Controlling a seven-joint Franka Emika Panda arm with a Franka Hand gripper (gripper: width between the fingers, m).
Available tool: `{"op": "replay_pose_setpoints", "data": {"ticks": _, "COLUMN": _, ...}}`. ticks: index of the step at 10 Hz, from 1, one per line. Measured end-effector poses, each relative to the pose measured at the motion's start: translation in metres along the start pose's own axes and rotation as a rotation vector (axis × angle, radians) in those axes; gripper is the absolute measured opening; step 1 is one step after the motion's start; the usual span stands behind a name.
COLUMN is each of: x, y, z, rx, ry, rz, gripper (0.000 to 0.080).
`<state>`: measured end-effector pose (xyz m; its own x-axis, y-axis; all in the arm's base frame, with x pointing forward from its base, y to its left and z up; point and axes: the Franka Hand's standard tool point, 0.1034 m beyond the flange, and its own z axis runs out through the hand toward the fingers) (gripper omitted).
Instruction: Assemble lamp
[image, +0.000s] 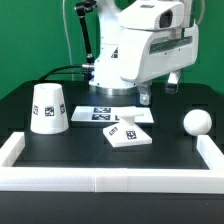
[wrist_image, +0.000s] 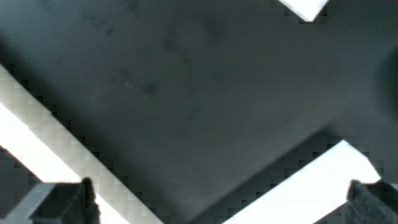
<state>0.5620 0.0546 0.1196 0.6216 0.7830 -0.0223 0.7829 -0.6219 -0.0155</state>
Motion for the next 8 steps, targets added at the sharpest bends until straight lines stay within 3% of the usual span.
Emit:
{"op": "replay_pose_setpoints", "data": {"ticks": 6, "x": -0.001, "y": -0.001, "z": 0.0, "rx": -0.001, "ry": 0.001, "rz": 0.024, "gripper": 0.0699}}
{"op": "replay_pose_setpoints", "data": {"ticks": 8, "x": -0.017, "y": -0.017, "z": -0.004, "rx": -0.006, "ry": -0.003, "rz": 0.1, "gripper": 0.0699}}
